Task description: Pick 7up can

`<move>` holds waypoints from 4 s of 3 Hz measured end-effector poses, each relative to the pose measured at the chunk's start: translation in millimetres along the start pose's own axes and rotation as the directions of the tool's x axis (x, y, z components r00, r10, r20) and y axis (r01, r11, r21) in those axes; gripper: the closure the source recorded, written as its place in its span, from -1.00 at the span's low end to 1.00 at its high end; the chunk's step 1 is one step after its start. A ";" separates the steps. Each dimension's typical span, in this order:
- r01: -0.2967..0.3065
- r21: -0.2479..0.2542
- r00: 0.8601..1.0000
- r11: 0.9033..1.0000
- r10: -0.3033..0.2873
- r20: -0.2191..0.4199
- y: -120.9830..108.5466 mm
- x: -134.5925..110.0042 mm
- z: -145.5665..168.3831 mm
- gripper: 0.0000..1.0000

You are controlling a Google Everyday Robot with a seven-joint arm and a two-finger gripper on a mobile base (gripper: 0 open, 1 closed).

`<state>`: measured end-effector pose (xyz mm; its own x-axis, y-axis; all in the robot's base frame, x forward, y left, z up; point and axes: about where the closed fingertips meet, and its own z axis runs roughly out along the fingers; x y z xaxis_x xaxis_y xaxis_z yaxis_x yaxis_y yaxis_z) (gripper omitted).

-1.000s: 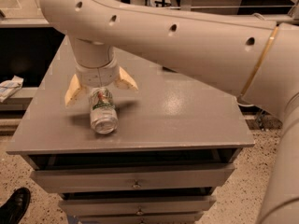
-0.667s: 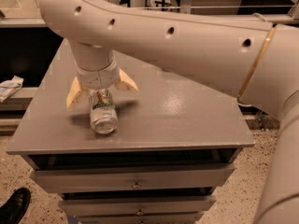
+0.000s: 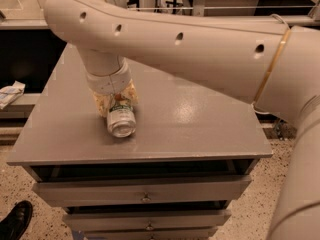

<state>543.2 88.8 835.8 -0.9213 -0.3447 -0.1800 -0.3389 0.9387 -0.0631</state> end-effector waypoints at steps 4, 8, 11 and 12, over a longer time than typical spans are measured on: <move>0.315 -0.328 0.819 0.891 -0.080 0.569 -59.7 -40.0 -54.8 1.00; 0.500 -0.367 0.542 0.784 0.048 0.839 -61.5 -70.9 -103.2 1.00; 0.756 -0.140 0.250 0.639 -0.084 0.964 -20.3 -65.3 -100.8 1.00; 0.778 -0.136 0.229 0.614 -0.075 0.970 -14.5 -64.0 -107.6 1.00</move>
Offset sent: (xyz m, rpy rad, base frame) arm 0.0789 -0.0464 0.0937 0.2068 -0.3361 0.2389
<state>586.6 97.0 953.9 -0.0009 -0.1467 -0.9892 -0.9504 0.3079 -0.0448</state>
